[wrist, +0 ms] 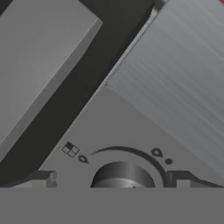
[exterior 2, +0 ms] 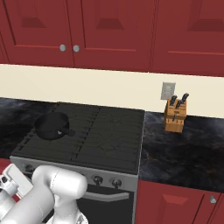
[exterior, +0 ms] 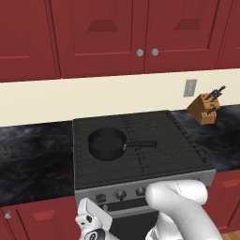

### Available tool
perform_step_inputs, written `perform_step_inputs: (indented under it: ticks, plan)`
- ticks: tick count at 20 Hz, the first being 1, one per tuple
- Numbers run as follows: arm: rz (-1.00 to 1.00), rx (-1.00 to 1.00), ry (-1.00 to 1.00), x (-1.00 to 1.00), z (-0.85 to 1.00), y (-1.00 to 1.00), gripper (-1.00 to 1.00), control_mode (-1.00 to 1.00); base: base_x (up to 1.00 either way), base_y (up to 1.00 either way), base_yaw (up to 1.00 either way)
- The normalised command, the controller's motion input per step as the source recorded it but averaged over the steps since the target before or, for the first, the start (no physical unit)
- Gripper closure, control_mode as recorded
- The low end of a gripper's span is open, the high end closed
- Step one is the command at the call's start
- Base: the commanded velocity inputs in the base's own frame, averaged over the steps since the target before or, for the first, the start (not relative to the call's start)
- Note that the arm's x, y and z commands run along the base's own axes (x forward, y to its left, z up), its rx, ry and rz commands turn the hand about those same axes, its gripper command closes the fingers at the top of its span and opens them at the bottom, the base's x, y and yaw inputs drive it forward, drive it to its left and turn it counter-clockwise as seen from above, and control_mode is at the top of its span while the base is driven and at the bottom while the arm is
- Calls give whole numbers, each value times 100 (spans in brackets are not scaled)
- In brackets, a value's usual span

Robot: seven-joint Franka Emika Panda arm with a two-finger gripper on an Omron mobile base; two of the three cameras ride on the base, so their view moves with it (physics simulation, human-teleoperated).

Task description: Turn off the front left burner of the stove.

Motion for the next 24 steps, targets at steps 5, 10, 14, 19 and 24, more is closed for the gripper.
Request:
perform_step_inputs:
  ticks: [5, 10, 14, 19, 24]
  plan:
    - [0, 2, -5, 0, 0, 0, -100, -100, 0, 0, 0]
    - [0, 3, -3, 0, 0, 0, -100, -100, 0, 0, 0]
    - [0, 4, -3, 0, 3, 0, -100, -100, 0, 0, 0]
    - [0, 5, -1, 0, 6, 0, -100, -100, 0, 0, 0]
    - [0, 3, -1, -4, 11, 0, -100, -100, 0, 0, 0]
